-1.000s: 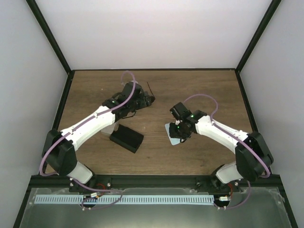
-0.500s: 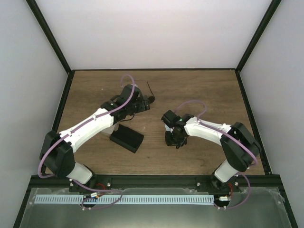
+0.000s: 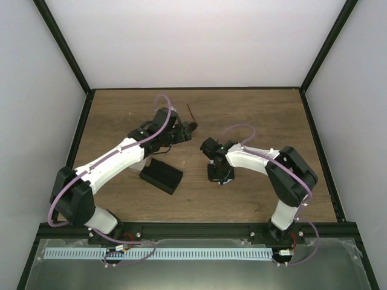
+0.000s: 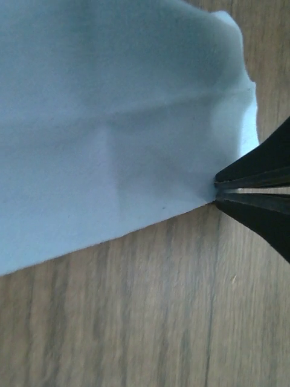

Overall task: Organize the sunglasses
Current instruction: Adjust the glasses cleaning cloth at the center of the board.

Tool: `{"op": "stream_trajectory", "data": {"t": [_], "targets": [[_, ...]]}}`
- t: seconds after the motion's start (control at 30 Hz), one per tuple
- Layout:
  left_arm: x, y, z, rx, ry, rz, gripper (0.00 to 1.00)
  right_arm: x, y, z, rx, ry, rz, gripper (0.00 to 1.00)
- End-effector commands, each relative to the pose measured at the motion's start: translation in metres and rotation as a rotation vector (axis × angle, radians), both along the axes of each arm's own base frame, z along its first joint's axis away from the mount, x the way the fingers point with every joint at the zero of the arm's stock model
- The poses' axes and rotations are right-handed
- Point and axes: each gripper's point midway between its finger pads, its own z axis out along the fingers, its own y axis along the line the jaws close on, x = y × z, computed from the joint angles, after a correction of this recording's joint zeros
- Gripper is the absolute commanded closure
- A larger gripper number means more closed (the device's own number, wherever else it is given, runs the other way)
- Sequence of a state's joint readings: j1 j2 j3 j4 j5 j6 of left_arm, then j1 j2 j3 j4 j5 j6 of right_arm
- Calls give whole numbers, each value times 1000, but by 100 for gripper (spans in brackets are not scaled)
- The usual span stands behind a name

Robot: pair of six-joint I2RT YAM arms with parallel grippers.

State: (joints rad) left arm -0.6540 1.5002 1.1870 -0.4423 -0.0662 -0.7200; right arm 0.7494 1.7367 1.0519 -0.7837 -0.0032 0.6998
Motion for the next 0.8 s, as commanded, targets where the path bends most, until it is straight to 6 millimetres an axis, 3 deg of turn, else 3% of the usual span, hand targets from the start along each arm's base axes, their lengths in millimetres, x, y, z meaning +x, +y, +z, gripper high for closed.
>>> {"op": "stream_trajectory", "data": {"t": [0.0,0.2,0.37,0.47,0.63,0.7,0.77], "targets": [[-6,7,10,-6,-22,-4,17,-9,-12,-4,-10,4,-7,97],[-9,1,3,-42,-6,-27,17,-44,-30,-18,5,81,-30,99],[-9,-15,-5,-60,14,-72,8,-69,-44,-19,28,117,-66,99],[-15,-34,-8,-31,8,-146,7,-70,-54,-15,8,112,-86,99],[-46,-72,-26,35,36,-358,28,-65,-69,-4,10,117,-163,99],[-61,-80,-38,71,49,-434,29,-61,-74,0,9,111,-185,98],[-74,-85,-49,118,65,-494,25,-54,-76,5,7,97,-200,96]]}}
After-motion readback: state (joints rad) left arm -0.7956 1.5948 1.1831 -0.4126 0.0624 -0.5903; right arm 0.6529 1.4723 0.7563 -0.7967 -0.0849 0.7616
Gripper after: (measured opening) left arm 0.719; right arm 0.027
